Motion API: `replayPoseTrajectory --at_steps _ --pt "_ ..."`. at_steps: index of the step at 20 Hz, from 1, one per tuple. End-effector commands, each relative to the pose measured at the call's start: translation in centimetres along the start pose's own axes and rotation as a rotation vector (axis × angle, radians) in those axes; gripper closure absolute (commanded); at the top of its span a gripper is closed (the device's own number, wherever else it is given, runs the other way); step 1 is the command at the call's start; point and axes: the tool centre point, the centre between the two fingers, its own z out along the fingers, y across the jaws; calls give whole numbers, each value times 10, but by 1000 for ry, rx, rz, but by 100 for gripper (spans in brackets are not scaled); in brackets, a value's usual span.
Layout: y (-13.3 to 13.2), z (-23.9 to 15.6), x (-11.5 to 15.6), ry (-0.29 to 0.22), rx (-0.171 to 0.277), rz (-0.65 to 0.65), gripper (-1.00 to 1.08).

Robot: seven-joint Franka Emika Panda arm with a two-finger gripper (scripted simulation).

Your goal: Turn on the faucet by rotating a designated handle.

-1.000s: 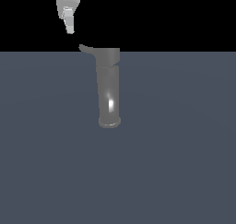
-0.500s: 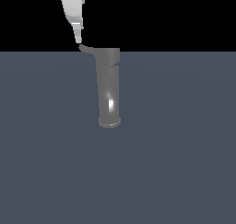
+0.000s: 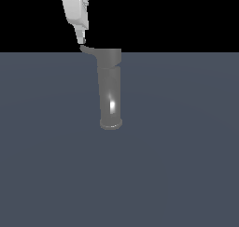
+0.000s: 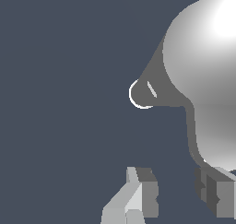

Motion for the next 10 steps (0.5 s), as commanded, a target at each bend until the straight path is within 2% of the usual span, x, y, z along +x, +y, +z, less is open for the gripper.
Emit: replayPoseTrajectory --at_steps 1,6,7,10 --pt "-1 23 20 4 -33 38 108" --pt "-1 23 20 4 -33 40 108" --pt "-4 0 1 0 2 14 108" --pt "5 3 1 1 -2 18 108"
